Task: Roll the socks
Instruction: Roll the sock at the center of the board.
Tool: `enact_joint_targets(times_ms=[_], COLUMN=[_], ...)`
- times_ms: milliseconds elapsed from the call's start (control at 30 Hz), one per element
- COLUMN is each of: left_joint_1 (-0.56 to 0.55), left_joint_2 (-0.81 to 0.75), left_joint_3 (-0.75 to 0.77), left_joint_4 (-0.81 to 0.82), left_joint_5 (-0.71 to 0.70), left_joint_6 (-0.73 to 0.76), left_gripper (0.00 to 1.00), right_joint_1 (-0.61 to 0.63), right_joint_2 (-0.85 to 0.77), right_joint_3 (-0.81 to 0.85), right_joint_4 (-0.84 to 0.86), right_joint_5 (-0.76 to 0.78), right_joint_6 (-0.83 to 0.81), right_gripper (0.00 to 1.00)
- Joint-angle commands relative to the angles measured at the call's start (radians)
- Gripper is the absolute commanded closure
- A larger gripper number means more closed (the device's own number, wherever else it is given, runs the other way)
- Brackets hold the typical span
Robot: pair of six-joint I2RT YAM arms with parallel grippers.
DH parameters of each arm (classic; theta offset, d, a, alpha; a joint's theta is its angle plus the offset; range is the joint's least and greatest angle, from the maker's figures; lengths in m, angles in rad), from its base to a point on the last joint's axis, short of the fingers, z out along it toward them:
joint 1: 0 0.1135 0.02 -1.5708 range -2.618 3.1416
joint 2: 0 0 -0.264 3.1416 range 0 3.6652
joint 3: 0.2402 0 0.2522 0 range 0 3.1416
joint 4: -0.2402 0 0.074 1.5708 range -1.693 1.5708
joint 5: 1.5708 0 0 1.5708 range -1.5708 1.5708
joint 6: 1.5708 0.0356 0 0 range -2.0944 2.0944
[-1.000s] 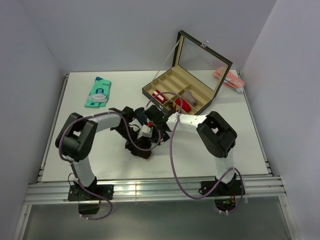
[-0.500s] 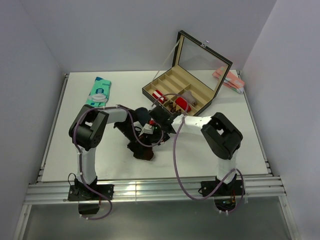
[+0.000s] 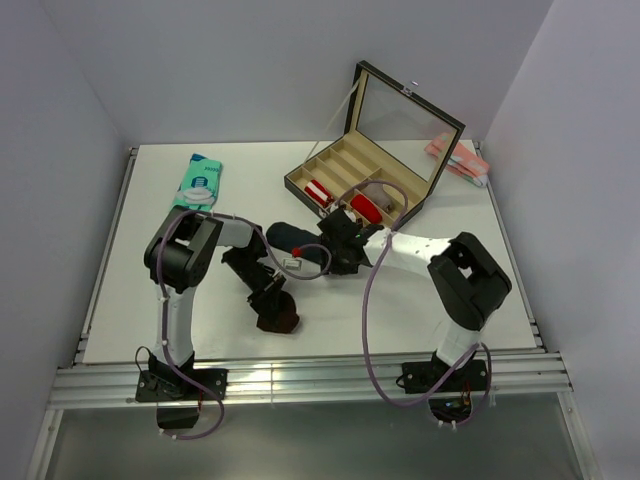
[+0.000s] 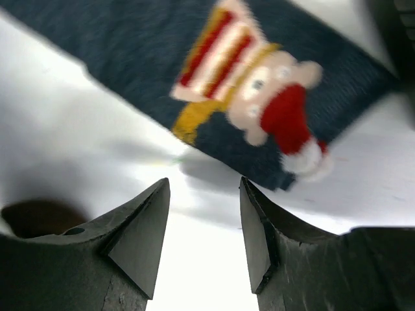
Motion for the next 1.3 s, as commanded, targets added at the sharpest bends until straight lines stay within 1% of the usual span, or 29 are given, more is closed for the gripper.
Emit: enact_joint_targets(times_ms=[0, 167, 267, 300, 367, 467, 567, 633, 667, 700, 733, 767, 800, 833, 900, 933, 1000, 1033, 1133, 1267], left_joint_1=[-0.004, -0.001, 0.001, 0.001, 0.002, 0.004, 0.005, 0.007, 0.007, 0.007, 0.007, 0.008, 0.009, 0.009, 0.01, 0.009, 0.01, 0.01, 0.012, 0.012], left_joint_2=[0.057, 0.061, 0.064, 0.066, 0.069, 0.064, 0.064, 0.066, 0.067, 0.069, 0.07, 0.07, 0.069, 0.072, 0.075, 0.075, 0.08, 0.081, 0.081, 0.08], left_joint_3=[-0.037, -0.032, -0.029, -0.029, -0.025, -0.025, -0.025, -0.022, -0.022, -0.019, -0.019, -0.017, -0.017, -0.017, -0.013, -0.013, -0.009, -0.008, -0.006, -0.008], left_joint_4=[0.088, 0.079, 0.074, 0.074, 0.07, 0.074, 0.076, 0.079, 0.078, 0.078, 0.078, 0.079, 0.079, 0.079, 0.078, 0.076, 0.073, 0.071, 0.073, 0.076], left_joint_5=[-0.265, -0.259, -0.258, -0.256, -0.255, -0.253, -0.253, -0.253, -0.253, -0.252, -0.252, -0.252, -0.252, -0.252, -0.25, -0.25, -0.249, -0.247, -0.248, -0.25], left_joint_6=[-0.009, 0.001, 0.006, 0.003, 0.003, 0.001, 0.0, -0.005, -0.006, -0.006, -0.009, -0.011, -0.012, -0.013, -0.014, -0.013, -0.016, -0.016, -0.017, -0.022], left_gripper=[1.0, 1.0, 1.0, 1.0, 1.0, 1.0, 1.0, 1.0, 1.0, 1.0, 1.0, 1.0, 1.0, 1.0, 1.0, 1.0, 1.0, 1.0, 1.0, 1.0], right_joint_1=[0.001, 0.003, 0.0, 0.0, 0.0, 0.018, 0.087, 0.19, 0.233, 0.307, 0.345, 0.38, 0.415, 0.488, 0.547, 0.593, 0.627, 0.664, 0.685, 0.687], right_joint_2=[-0.048, -0.134, -0.221, -0.275, -0.33, -0.488, -0.586, -0.646, -0.657, -0.665, -0.66, -0.65, -0.636, -0.596, -0.533, -0.457, -0.381, -0.32, -0.231, -0.177], right_joint_3=[0.036, -0.033, -0.096, -0.114, -0.166, -0.237, -0.268, -0.288, -0.292, -0.295, -0.298, -0.3, -0.302, -0.302, -0.285, -0.251, -0.211, -0.184, -0.157, -0.16], right_joint_4=[-0.085, -0.033, -0.01, -0.001, 0.024, 0.071, 0.071, 0.111, 0.137, 0.157, 0.195, 0.22, 0.243, 0.286, 0.306, 0.3, 0.286, 0.297, 0.337, 0.394], right_joint_5=[0.17, 0.193, 0.233, 0.242, 0.256, 0.287, 0.366, 0.429, 0.426, 0.437, 0.442, 0.443, 0.46, 0.465, 0.466, 0.475, 0.486, 0.482, 0.437, 0.4], right_joint_6=[0.01, 0.041, 0.08, 0.093, 0.107, 0.091, 0.084, 0.07, 0.029, 0.018, 0.004, -0.046, -0.063, -0.088, -0.154, -0.172, -0.228, -0.244, -0.303, -0.352], right_gripper=[0.45, 0.45, 0.45, 0.46, 0.48, 0.51, 0.51, 0.5, 0.49, 0.49, 0.48, 0.48, 0.46, 0.44, 0.42, 0.41, 0.4, 0.39, 0.37, 0.35])
